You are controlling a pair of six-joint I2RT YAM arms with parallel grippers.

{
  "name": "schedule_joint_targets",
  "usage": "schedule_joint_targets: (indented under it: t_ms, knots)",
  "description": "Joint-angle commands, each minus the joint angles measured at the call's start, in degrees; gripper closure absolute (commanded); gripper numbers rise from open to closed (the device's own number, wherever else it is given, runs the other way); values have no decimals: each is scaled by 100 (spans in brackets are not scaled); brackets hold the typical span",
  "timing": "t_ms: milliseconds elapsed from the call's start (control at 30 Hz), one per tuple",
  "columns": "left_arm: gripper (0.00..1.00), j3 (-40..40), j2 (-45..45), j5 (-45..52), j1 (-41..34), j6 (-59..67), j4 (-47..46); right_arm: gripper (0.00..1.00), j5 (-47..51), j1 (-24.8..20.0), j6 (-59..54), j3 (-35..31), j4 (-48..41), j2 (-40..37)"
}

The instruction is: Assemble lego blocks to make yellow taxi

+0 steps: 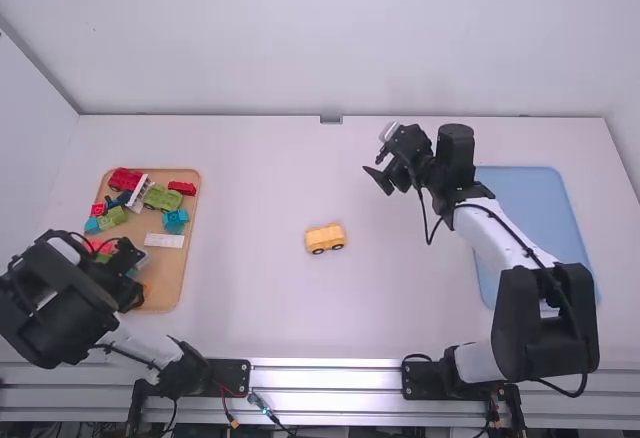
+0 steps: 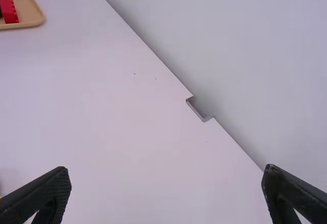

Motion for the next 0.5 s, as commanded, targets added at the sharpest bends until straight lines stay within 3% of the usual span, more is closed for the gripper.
schedule_joint_targets:
  t_ms: [0,467]
  knots:
    - [29,-131,50,-122,4,22,55,1,-13,-7,20,170,-2,-94]
    - [44,-326,50,-284,0,61,372,1,-13,-7,20,170,11,-94]
